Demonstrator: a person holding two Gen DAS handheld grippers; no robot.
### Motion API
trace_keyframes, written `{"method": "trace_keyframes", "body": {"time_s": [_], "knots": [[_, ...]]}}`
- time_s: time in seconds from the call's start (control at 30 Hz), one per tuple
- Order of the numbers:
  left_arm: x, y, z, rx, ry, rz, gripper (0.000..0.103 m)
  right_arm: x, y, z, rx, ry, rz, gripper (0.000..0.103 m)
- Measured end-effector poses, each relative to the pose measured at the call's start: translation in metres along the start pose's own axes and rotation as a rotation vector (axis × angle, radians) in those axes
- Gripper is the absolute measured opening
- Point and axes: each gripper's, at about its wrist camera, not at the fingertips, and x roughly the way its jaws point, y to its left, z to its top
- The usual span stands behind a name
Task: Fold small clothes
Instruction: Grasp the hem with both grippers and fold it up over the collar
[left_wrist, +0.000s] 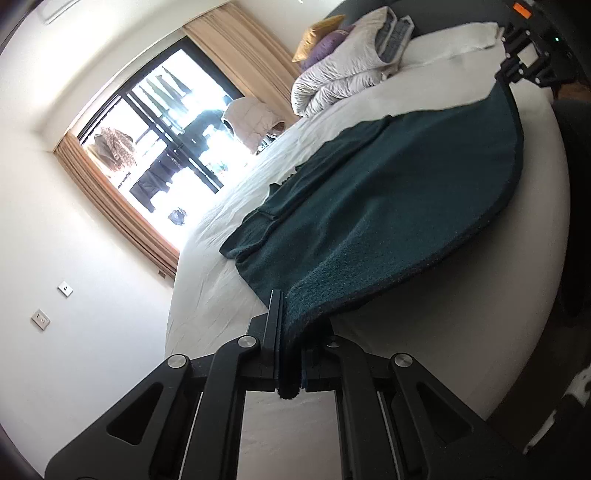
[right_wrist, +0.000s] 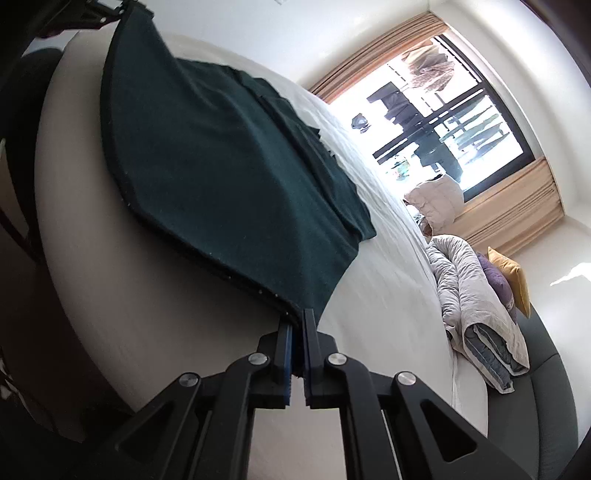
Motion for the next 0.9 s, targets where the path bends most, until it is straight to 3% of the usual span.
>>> {"method": "trace_keyframes", "body": {"time_s": [0.3,0.5,0.73,0.9], "knots": [[0.029,0.069,0.046,-0.238,-0.017,-0.006,0.005,0.017,-0.076,0.043,0.193,-0.068,-0.023,0.004],[0.078,0.120,0.082,-0.292,-0.017,0.018,0.005,0.059,-0.127,0.076,0.301,-0.077,-0.036,0.004],[0.181,0.175,0.113,-0.385,0.079,-0.021,0.005,0.145,-0.174,0.116,0.346,-0.021,-0.020,0.004],[0.266,0.203,0.112,-0.463,0.209,-0.079,0.005,0.221,-0.192,0.140,0.362,0.060,0.028,0.004]]}}
